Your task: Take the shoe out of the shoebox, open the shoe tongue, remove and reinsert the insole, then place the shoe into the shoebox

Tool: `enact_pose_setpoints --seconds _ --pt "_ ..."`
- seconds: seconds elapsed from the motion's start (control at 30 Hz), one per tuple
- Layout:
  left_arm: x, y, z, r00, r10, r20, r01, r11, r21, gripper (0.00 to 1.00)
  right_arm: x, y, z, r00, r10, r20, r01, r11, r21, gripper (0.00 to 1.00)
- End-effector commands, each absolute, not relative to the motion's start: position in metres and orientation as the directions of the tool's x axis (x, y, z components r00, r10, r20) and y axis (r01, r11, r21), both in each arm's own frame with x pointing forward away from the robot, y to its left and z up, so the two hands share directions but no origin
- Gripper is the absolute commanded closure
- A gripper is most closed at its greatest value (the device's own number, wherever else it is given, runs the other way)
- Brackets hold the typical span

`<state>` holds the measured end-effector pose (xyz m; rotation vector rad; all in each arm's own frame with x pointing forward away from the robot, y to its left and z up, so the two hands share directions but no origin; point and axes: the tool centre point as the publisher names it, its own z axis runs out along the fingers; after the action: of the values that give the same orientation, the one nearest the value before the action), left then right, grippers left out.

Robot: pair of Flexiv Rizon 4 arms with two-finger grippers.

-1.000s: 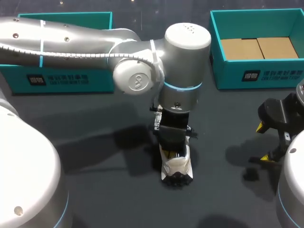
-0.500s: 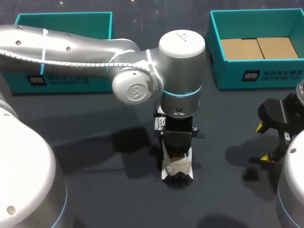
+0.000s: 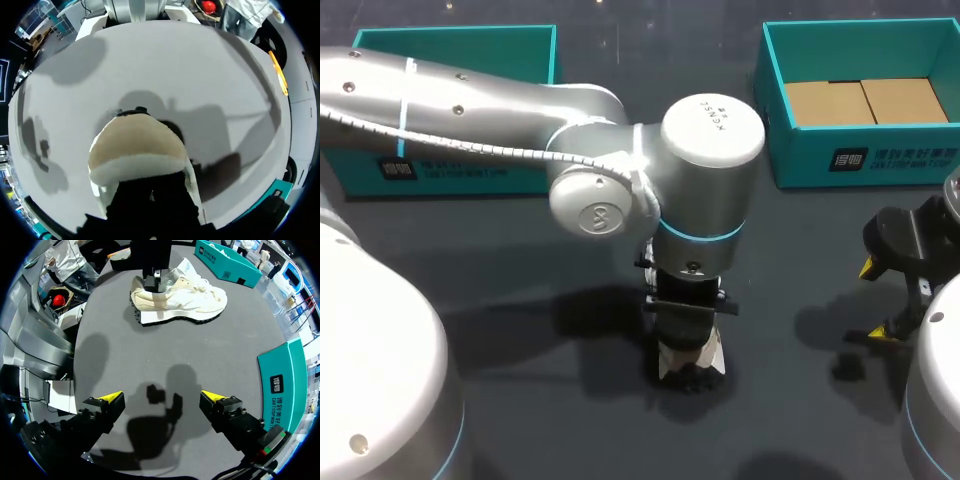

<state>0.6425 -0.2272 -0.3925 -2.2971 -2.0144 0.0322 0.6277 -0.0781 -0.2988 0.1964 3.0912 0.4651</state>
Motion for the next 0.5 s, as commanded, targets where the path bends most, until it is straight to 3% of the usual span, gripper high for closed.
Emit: enact_pose_setpoints --seconds 0.03,0.33,0.5 --pt "0.647 -0.236 -0.416 0.11 0.993 0.048 0.992 -0.106 -0.071 1.0 0.625 -0.079 -0.298 -0.992 0.126 0.006 0.122 0.948 0.293 0.0" --pt "0.655 -0.241 -0.387 0.037 0.993 -0.115 0.999 -0.038 -0.011 1.0 0.625 -0.079 -0.298 -0.992 0.126 0.006 0.122 0.948 0.293 0.0" --pt "0.646 -0.242 -0.363 0.059 0.982 -0.179 0.997 -0.067 -0.039 1.0 0.625 -0.079 -0.298 -0.992 0.126 0.006 0.122 0.948 0.293 0.0"
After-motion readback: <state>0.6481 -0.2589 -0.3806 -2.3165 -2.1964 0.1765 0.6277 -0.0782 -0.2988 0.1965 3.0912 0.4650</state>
